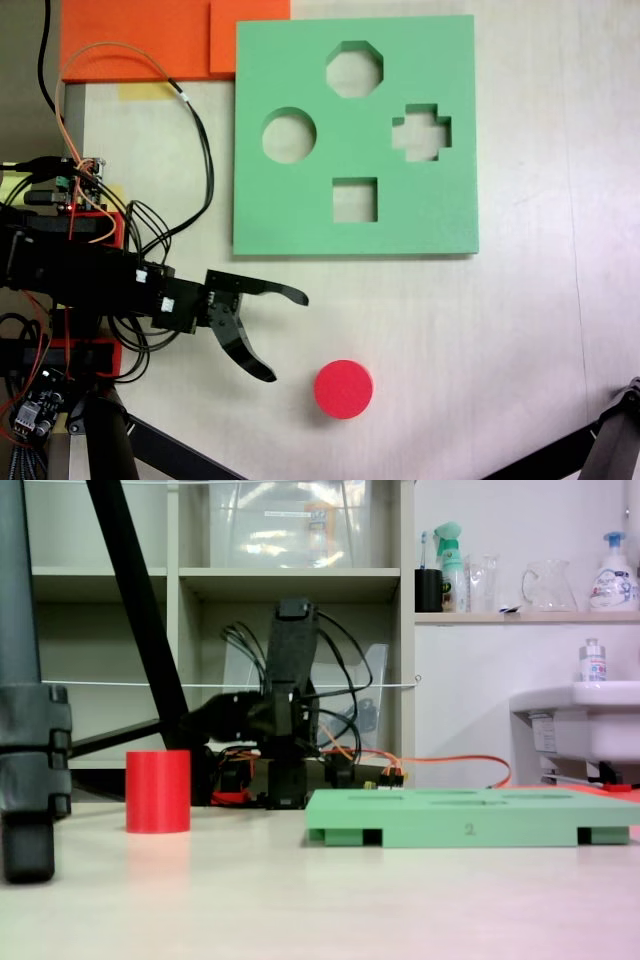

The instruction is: Put the cylinder block into the corresponding hole

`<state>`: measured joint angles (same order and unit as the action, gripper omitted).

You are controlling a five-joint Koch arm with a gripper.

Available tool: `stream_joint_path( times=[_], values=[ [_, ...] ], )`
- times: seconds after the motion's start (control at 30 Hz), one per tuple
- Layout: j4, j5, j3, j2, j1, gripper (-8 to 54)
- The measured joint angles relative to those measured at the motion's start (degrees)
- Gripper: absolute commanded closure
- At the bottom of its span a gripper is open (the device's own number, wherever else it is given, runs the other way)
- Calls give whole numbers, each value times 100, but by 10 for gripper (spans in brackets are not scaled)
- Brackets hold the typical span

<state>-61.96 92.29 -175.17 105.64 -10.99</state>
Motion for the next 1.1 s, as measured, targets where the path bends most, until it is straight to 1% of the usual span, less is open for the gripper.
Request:
stream_joint_path(
  times=[0.07,0.13,0.17,0.23,0.47,0.77,0.97,1.1],
  values=[
    [-1046,0,9,-1090,-185,-66],
    [-2303,0,167,-2487,-352,-66],
    [-2681,-9,334,-2971,-404,-66],
    [-3023,-9,554,-3595,-510,-66],
    [-3041,0,1477,-4315,-853,-66],
    [-3041,18,2777,-5493,-1028,-65],
    [-3050,114,3287,-5801,-1090,-64],
    [-3041,202,3480,-5801,-1151,-47]
  ],
)
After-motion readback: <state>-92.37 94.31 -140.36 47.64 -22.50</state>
